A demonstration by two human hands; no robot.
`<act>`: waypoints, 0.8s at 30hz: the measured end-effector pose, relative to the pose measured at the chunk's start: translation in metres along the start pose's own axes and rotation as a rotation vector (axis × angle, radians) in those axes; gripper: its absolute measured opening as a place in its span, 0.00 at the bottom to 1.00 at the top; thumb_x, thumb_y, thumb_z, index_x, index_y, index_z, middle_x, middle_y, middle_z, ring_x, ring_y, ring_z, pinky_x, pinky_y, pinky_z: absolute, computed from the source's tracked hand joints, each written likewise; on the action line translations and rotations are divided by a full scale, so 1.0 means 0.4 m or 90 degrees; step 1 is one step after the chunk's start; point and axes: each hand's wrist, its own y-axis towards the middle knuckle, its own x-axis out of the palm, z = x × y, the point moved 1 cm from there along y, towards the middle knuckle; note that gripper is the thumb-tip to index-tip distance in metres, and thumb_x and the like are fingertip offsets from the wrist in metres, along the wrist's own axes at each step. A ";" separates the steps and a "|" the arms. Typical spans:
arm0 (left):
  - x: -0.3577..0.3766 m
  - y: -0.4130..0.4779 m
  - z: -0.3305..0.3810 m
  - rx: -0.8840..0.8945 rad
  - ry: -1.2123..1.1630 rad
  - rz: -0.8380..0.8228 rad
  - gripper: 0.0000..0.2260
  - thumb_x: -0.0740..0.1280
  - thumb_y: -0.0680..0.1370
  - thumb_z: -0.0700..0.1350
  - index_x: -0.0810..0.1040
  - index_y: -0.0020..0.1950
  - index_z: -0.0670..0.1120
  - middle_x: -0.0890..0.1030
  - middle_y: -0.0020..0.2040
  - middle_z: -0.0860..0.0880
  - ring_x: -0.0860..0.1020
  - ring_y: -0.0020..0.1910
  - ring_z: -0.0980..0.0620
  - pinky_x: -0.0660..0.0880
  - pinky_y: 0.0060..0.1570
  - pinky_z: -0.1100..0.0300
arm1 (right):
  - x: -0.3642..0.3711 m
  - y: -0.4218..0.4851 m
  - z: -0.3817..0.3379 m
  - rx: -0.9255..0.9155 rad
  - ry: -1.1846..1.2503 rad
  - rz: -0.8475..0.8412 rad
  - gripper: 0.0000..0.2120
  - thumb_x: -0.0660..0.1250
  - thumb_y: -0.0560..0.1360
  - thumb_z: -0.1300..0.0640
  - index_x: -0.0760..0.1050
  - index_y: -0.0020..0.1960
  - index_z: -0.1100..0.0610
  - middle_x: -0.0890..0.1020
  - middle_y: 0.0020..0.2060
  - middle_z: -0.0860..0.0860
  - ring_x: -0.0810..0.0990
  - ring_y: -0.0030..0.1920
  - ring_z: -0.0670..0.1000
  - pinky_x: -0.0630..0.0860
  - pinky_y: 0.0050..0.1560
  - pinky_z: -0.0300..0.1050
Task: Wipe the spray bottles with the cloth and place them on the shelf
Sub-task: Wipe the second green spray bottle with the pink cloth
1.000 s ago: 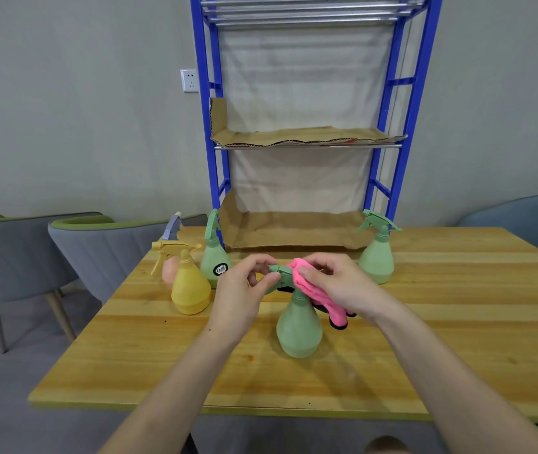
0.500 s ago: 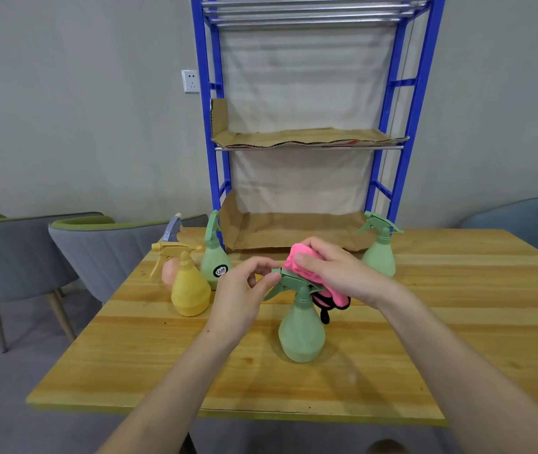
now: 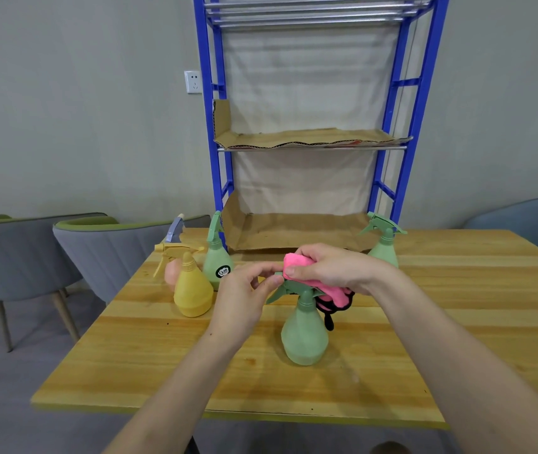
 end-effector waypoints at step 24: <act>0.015 -0.001 -0.006 0.022 0.014 -0.010 0.10 0.72 0.82 0.47 0.85 0.56 0.64 0.85 0.52 0.65 0.80 0.56 0.54 0.78 0.57 0.48 | -0.016 0.026 0.001 0.034 0.075 -0.041 0.12 0.78 0.76 0.48 0.80 0.49 0.55 0.85 0.42 0.53 0.83 0.41 0.53 0.79 0.43 0.48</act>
